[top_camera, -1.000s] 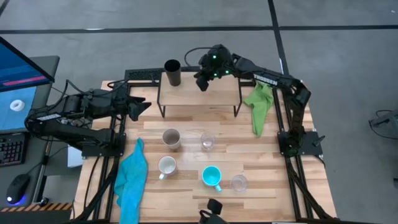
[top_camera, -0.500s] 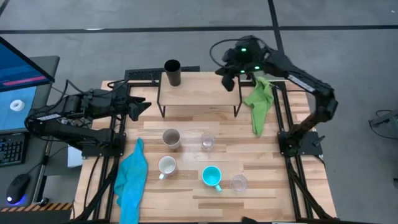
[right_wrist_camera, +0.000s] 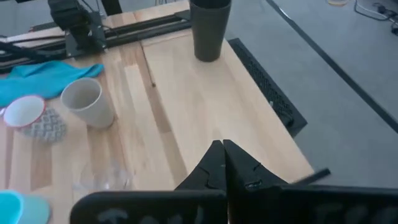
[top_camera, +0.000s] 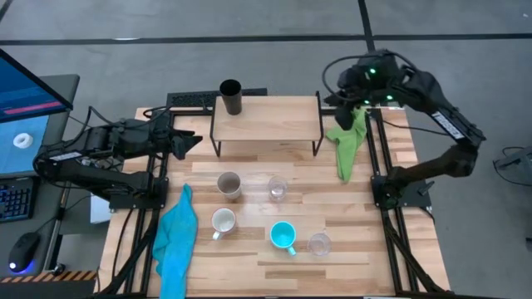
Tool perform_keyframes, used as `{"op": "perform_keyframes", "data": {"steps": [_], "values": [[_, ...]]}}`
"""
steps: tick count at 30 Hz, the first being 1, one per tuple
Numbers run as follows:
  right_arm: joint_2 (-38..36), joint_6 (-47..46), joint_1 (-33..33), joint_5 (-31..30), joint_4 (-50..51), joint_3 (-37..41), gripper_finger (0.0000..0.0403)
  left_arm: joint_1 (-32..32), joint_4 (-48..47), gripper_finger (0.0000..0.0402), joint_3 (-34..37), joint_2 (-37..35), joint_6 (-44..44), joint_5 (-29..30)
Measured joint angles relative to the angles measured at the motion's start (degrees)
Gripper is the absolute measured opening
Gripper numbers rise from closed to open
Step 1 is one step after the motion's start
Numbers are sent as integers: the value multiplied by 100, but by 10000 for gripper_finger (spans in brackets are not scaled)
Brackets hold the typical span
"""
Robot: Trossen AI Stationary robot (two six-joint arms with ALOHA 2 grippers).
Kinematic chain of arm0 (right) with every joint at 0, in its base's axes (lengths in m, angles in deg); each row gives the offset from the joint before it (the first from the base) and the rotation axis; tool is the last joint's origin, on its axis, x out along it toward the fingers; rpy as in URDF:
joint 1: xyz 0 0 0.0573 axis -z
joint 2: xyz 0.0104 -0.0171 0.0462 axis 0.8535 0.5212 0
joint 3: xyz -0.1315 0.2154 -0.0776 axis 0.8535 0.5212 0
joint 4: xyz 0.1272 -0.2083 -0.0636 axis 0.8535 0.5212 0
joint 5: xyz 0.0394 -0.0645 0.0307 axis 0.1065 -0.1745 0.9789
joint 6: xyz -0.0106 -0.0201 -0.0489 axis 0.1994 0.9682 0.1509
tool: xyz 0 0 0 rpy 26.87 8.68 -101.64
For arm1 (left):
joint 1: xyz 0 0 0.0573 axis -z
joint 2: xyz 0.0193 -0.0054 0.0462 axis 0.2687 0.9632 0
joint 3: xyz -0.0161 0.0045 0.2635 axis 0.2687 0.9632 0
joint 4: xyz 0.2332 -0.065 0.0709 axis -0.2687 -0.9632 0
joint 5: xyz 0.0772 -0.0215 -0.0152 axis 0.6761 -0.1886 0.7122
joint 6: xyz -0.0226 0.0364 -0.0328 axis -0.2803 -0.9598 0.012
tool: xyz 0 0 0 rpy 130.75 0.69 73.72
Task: Stack small to large cups/mugs on shelf
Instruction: Put the white cup on the shelf
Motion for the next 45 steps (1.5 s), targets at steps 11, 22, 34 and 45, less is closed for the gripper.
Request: {"op": "perform_keyframes", "data": {"steps": [11,22,34,45], "values": [[-957,-6,0,1,221,1017,6,1,18,261,2,489,100,-18],[-1757,-220,-611,23,-1323,2769,6,2,47,261,2,913,369,-69],[-1710,-65,-1093,32,-2143,3346,6,-40,1215,261,2,1229,629,-144],[-1759,-168,-1292,46,-2148,3342,14,-140,2408,261,2,1229,375,-613]]}}
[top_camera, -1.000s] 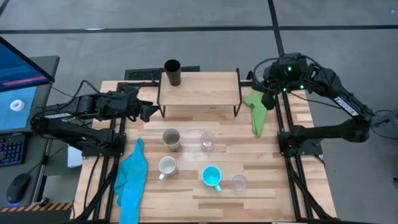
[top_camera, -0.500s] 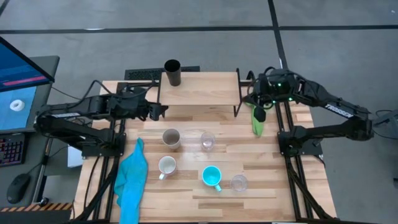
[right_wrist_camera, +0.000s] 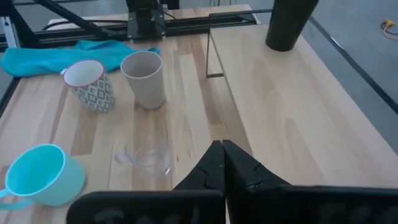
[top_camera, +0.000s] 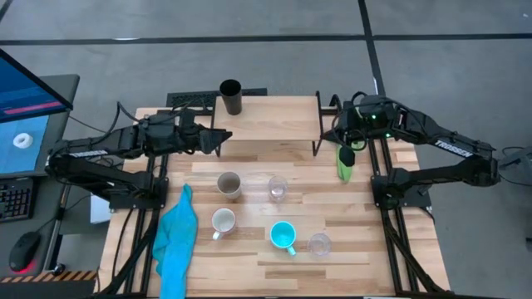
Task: Stack small to large cups/mugs on shelf
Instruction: Put the white cup on the shelf
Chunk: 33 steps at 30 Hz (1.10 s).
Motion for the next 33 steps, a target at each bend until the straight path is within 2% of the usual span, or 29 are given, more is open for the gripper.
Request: {"op": "perform_keyframes", "data": {"steps": [4,9,17,27,33], "values": [[4,-85,-149,-1,-86,0,15,0,-21,261,0,0,-196,-278],[62,-610,-415,0,-657,-1,11,0,-29,261,0,0,-488,-577],[626,-1204,-1032,-275,-1585,-5,14,0,-270,261,0,0,-1136,-809],[1752,-1540,-1699,-1197,-1539,-734,19,7,-1071,261,0,-129,-1389,-1558],[2256,-2004,-2074,-1573,-479,-1225,30,7,-1739,261,-2,-308,-1497,-1652]]}}
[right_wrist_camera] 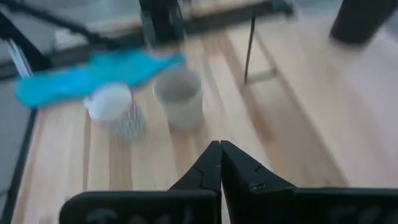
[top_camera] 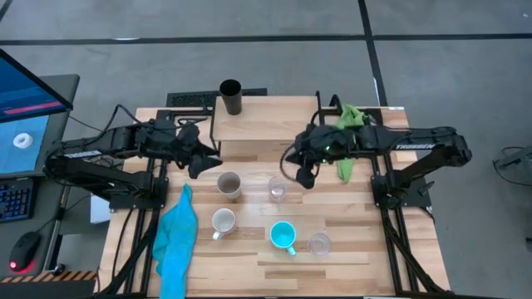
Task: Stack small to large cups/mugs on shelf
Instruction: Put the white cup on the shelf
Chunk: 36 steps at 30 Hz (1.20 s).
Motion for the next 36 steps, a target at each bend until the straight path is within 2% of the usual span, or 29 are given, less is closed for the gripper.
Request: {"op": "perform_keyframes", "data": {"steps": [8,13,18,25,36], "values": [[411,-958,-889,-857,1445,-244,58,2,-773,261,2,-354,-127,2],[615,-1648,-1216,-863,1417,-271,86,2,-1105,261,0,-620,-119,24],[907,-1797,-1415,-870,1122,-270,129,2,-1486,261,0,-765,-122,50],[1603,-1509,-1091,-877,804,-889,182,2,-1735,261,2,-822,-94,57],[3115,-1451,-298,-831,820,-2485,205,0,-1839,261,2,-818,-44,170]]}}
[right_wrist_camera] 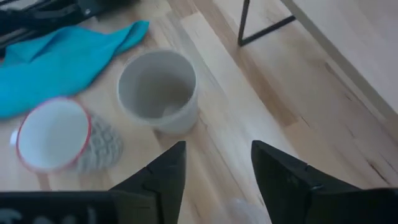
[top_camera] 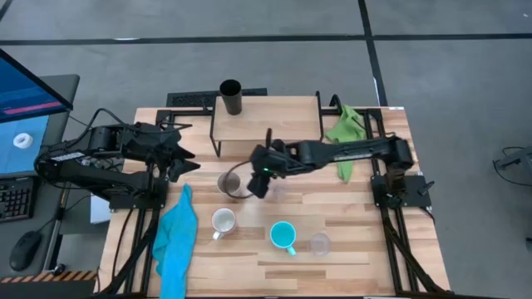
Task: Stack small to large cups/mugs on shelf
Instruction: Put the white cup on the shelf
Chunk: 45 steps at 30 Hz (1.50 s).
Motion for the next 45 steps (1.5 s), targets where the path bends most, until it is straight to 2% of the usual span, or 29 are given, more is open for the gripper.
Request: {"op": "perform_keyframes", "data": {"steps": [13,28,38,45], "values": [[1413,-42,237,9,7,-1454,217,0,-158,261,0,-2,51,33],[2006,-44,362,239,-82,-1551,217,1,-222,261,0,-2,51,192],[1801,-13,428,181,-63,-1554,217,2,-222,261,0,0,51,195],[1809,-2,405,443,-44,-1545,217,2,-222,261,0,-2,51,221]]}}
